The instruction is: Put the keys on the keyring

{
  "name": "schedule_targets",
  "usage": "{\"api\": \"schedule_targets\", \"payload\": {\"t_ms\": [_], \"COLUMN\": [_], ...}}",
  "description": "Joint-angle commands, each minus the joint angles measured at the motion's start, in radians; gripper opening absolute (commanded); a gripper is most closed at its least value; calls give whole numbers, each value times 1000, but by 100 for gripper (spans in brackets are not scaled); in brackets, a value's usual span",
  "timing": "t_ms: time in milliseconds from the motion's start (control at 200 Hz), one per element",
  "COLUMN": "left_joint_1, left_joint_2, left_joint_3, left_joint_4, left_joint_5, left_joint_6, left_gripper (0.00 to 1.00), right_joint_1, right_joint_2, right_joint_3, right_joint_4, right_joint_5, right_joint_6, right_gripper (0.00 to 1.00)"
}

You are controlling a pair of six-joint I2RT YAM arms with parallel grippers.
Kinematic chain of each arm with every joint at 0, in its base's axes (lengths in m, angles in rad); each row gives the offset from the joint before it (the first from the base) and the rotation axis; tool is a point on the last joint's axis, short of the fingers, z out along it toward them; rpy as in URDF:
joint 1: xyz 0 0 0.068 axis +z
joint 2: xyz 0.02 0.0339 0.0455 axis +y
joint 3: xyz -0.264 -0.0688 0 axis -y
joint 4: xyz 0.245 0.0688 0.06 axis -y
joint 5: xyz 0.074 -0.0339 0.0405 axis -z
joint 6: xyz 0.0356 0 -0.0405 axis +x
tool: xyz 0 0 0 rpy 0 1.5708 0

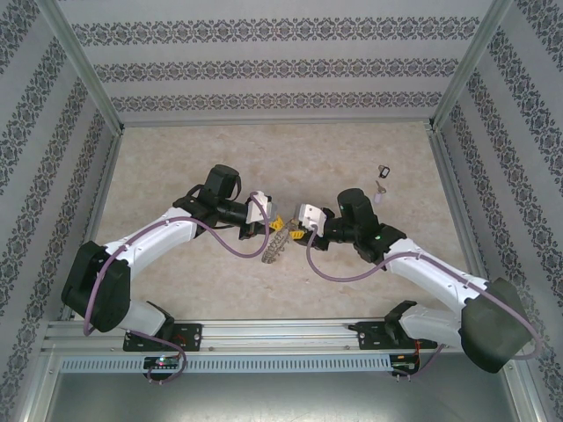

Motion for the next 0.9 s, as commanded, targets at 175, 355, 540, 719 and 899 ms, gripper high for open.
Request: {"api": "schedule_targets", "payload": {"t_ms": [175,355,540,719,899], "left_joint_1": [-17,-18,-19,-19,-20], "left_joint_2": [-11,-5,0,14,20], "left_joint_3": [19,25,25,40,39], "left_joint_4": [-50,-50,-51,-74,-50], "left_joint_5": [22,22,19,5,2], "left_joint_6": [50,49,50,47,21], "left_gripper": [0,0,0,0,0], "right_joint_1": [21,31,39,39,39], "right_joint_2": [39,57,66,67,79], "right_joint_3": [42,55,65,68,74], "right_joint_4": [39,41,32,25,10], "right_joint_5": [-31,-50,-58,-99,-95], "right_joint_6": [26,36,33,26,9], "right_gripper": [34,32,26,21,0]}}
